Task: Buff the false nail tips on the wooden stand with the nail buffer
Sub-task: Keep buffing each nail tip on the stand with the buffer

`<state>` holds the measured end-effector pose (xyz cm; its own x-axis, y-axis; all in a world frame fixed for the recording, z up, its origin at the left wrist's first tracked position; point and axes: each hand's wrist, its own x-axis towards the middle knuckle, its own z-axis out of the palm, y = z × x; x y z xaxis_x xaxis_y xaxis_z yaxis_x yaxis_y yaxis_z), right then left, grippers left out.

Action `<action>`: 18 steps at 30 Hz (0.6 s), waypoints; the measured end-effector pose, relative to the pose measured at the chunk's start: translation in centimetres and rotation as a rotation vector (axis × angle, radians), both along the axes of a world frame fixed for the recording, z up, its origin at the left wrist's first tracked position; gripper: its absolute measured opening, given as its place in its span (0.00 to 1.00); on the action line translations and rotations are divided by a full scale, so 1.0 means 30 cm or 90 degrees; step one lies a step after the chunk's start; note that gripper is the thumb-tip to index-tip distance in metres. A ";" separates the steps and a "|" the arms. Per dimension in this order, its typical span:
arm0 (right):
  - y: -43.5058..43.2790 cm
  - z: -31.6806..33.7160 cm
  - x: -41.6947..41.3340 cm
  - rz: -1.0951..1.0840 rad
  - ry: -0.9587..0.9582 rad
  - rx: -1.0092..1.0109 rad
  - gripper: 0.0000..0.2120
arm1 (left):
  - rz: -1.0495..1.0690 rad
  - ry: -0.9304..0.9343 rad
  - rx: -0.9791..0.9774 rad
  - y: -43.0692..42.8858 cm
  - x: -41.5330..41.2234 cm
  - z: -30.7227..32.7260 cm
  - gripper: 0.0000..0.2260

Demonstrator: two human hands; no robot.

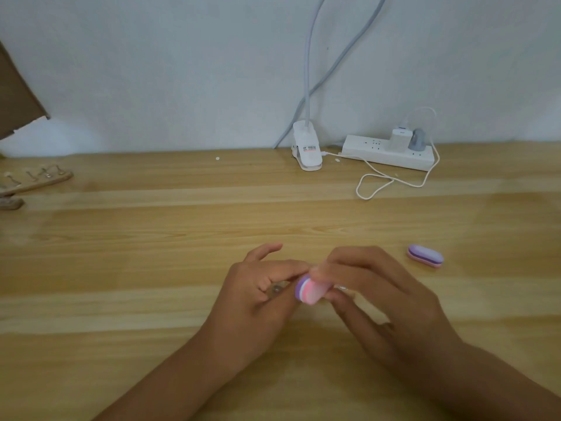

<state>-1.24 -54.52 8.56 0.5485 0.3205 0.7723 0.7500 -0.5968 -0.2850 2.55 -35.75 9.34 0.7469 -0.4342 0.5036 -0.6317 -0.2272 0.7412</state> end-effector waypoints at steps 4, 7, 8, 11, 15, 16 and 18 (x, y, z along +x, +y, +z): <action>-0.050 0.020 0.034 -0.090 0.051 0.009 0.09 | 0.019 -0.002 -0.003 0.005 0.004 0.005 0.07; -0.036 0.023 0.024 -0.074 0.037 0.037 0.10 | 0.017 -0.015 0.001 0.001 0.001 0.006 0.08; -0.018 0.018 0.012 -0.051 0.017 0.029 0.09 | 0.016 -0.030 0.005 -0.001 -0.002 0.005 0.08; -0.011 0.007 0.006 -0.041 -0.009 -0.020 0.10 | 0.030 -0.089 0.035 -0.002 -0.010 0.003 0.06; -0.067 0.020 0.044 -0.118 0.031 0.019 0.11 | 0.052 -0.104 0.055 0.002 -0.013 0.015 0.05; -0.059 0.023 0.039 -0.105 0.025 0.032 0.11 | 0.053 -0.117 0.066 0.000 -0.015 0.016 0.05; -0.023 0.016 0.015 -0.054 -0.007 0.024 0.11 | 0.049 -0.131 0.077 -0.001 -0.014 0.016 0.05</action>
